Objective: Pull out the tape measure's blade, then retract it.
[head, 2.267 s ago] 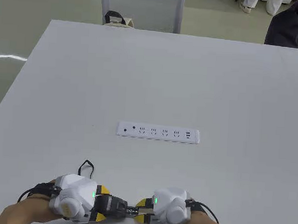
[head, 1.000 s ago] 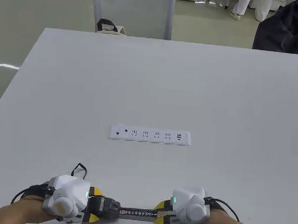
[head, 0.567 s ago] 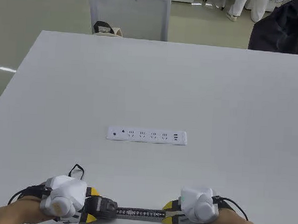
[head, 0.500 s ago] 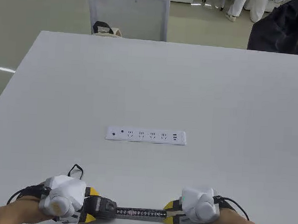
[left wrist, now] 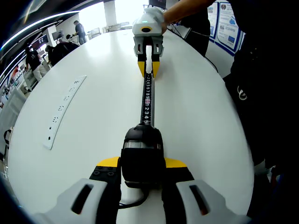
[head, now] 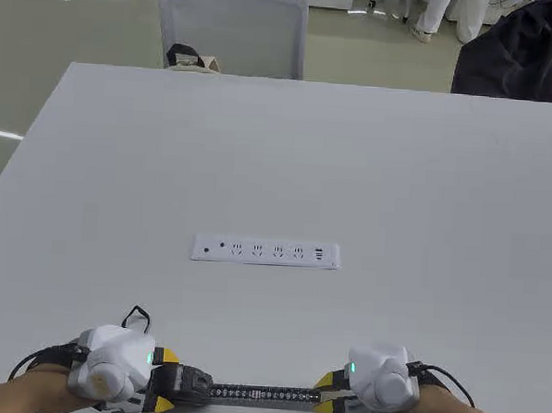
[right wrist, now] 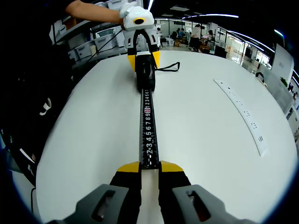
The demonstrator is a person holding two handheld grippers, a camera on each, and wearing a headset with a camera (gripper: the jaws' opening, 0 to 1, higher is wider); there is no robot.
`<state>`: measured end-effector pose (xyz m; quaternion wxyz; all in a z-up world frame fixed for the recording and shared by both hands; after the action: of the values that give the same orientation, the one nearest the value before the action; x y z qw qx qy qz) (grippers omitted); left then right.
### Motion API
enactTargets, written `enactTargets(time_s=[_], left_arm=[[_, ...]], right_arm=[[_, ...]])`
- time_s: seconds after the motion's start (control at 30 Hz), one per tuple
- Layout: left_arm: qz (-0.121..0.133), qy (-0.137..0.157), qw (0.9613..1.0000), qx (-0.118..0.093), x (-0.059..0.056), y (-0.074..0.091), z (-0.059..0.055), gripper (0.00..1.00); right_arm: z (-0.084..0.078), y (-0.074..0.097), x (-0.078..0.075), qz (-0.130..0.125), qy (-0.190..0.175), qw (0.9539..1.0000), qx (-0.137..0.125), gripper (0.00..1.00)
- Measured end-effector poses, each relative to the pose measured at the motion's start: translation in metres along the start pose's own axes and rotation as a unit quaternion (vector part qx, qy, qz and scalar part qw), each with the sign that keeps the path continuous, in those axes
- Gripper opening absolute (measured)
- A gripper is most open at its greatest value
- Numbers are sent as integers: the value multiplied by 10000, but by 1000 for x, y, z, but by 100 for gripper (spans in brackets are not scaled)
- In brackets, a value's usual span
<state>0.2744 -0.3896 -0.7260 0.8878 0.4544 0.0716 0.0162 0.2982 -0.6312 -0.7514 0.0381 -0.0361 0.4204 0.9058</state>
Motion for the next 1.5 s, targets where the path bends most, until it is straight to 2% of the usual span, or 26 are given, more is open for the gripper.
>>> enactTargets(time_s=[0.27,0.57,1.1,1.5], left_arm=[[1,4,10000,4,1,-1,-2,29],[-8,-2,10000,22,-1,0,3,29],[-13,-10,10000,28,0,-1,0,29],[-27,-6,10000,24,-1,-1,3,29]], right_arm=[[-7,5,-2,-39,-18,10000,46,11],[-17,12,-3,-85,-42,9999,131,11],[-28,21,-4,-139,-82,9996,247,11],[-39,28,-5,-190,-97,9992,336,11]])
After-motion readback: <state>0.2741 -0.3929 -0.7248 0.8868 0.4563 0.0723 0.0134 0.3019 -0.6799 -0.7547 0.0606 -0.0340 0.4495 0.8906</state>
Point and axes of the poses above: the centre of the closed fingertips' face, and the gripper's own axes: y roughly backward along the fingers, x roughly to its left, z roughly out of its top, the point moved 3 cm from there along y, roughly backward along the fingers, and after that the axes turned 11 degrees about -z, right-handed, at the moved point
